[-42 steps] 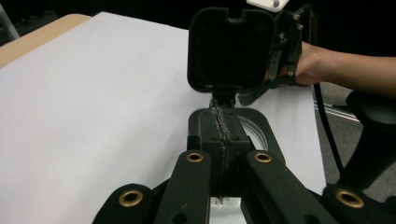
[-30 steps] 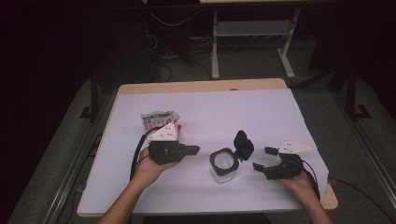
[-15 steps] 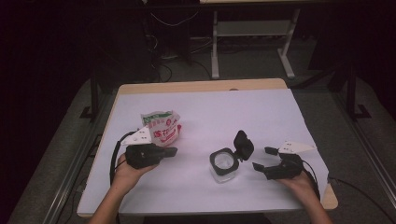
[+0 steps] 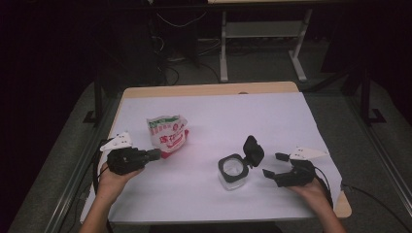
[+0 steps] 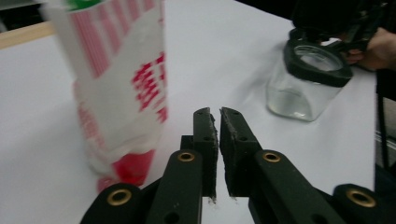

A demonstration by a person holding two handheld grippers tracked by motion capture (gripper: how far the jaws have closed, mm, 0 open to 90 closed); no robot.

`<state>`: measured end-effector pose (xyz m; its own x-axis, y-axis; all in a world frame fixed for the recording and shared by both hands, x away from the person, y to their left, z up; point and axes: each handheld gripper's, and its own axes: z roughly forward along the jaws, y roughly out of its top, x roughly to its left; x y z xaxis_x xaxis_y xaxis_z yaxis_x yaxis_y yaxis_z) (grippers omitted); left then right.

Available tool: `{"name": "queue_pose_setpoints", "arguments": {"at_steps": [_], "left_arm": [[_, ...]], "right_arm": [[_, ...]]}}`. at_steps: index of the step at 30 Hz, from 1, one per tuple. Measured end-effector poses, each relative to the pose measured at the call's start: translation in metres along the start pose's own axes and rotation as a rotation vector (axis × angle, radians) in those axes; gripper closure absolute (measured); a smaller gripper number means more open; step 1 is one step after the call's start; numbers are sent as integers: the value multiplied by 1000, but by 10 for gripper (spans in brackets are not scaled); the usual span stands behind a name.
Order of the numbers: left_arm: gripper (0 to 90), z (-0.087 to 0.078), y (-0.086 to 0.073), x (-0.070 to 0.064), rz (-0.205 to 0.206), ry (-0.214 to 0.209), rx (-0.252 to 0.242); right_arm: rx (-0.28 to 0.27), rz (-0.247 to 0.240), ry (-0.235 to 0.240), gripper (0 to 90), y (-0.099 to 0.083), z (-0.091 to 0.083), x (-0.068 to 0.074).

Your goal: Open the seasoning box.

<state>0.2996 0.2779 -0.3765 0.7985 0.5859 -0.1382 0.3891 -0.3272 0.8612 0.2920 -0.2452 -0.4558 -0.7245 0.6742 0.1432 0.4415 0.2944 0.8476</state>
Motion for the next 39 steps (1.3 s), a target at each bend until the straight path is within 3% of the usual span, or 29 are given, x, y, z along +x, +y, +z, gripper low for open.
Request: {"name": "queue_pose_setpoints", "arguments": {"at_steps": [6,10,17,25,32,34,39], "left_arm": [[722,-5,-5,12,-21,39,0],[582,-7,-7,20,-16,76,15],[345,2,-2,30,-9,80,11],[320,18,0,36,15,45,28],[298,28,19,40,76,46,64],[289,32,20,42,68,34,40],[290,44,17,46,64,28,40]], "right_arm": [[-2,6,3,140,0,0,-1],[1,0,1,140,0,1,-1],[7,10,0,140,0,1,-1],[8,11,-3,140,0,1,-1],[6,5,-5,140,0,1,-1],[4,4,-5,140,0,1,0],[4,5,-6,140,0,1,-1]]}}
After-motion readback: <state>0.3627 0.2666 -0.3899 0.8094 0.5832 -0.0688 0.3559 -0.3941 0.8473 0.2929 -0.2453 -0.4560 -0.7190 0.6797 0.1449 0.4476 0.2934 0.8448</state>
